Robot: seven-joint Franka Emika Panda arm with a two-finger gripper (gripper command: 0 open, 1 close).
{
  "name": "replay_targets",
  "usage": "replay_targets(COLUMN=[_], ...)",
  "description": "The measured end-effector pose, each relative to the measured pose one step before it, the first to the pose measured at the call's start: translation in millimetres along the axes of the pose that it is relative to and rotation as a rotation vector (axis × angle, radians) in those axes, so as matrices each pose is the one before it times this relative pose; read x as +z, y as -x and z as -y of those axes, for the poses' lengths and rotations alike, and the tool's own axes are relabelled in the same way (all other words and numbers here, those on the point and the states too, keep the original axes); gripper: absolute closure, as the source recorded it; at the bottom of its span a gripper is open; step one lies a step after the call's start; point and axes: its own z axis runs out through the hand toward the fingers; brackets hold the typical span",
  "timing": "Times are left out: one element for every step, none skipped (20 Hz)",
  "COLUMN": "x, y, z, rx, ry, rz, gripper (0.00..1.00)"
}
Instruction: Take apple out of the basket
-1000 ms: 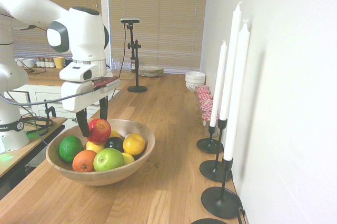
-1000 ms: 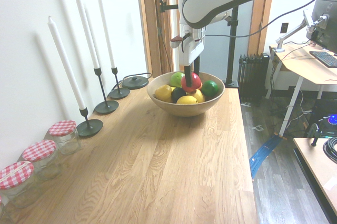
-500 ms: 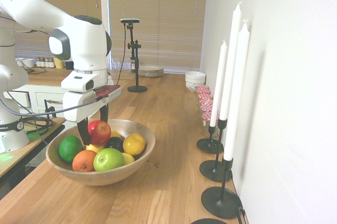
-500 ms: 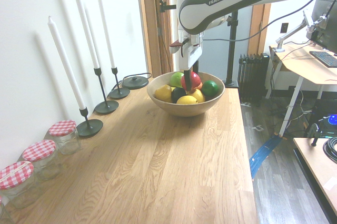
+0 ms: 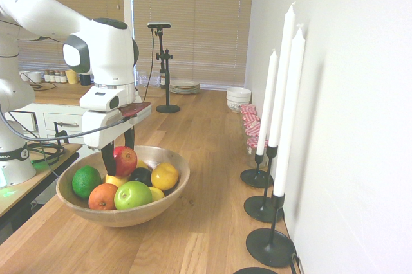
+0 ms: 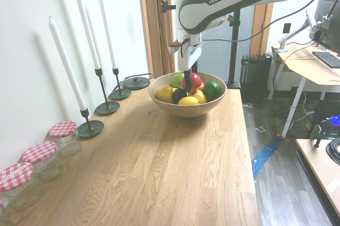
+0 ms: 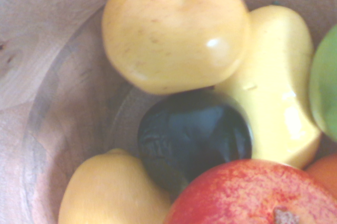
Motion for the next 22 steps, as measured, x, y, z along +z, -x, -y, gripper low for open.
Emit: replay_targets(x=[-1.08,-4.22,-8.14,-13.22,-17.76,-21.56,-22.52,-20.95,-18.5,-14.1,-9.01,-3.86,-0.11,1.74,3.07,4.82,5.92,7.56,9.71,12.05,14.09,16.06], y=[1.8,3.05,4.5,6.97,10.12,13.05,14.01,15.29,16.79,15.87,14.95,15.18,14.46,13.97,13.01,12.53,9.32,7.24,3.87,0.19,-2.51,-3.28], z=[3.46,6.1,8.44,11.34,14.62,16.56,16.5,16.75,18.19,17.86,18.15,19.28,19.11,18.98,18.15,17.33,12.94,10.81,7.92,4.13,2.18,1.07], rx=[-0.00626,-0.01045,-0.01297,-0.0165,-0.02066,-0.0199,-0.01867,-0.01894,-0.01947,-0.01631,-0.01683,-0.01772,-0.01553,-0.01514,-0.01177,-0.01053,-0.00885,-0.00606,0.00007,0.00371,0.00712,0.00897], ry=[-0.00132,-0.00431,-0.00778,-0.01197,-0.01511,-0.01765,-0.01729,-0.01605,-0.01255,-0.01054,-0.00949,-0.0055,-0.00136,0.00175,0.00211,0.00197,0.00648,0.01229,0.01244,0.01479,0.0129,0.01157], rz=[-0.00087,-0.00515,-0.00828,-0.01174,-0.01515,-0.01701,-0.01398,-0.01306,-0.01138,-0.00706,-0.00675,-0.00296,0.00084,-0.00124,-0.00252,-0.00115,-0.00263,-0.00175,-0.00032,0.00032,0.00231,0.00595], gripper=[1.0,1.0,1.0,1.0,1.0,1.0,1.0,1.0,1.0,1.0,1.0,1.0,1.0,1.0,1.0,1.0,1.0,1.0,1.0,1.0,1.0,1.0])
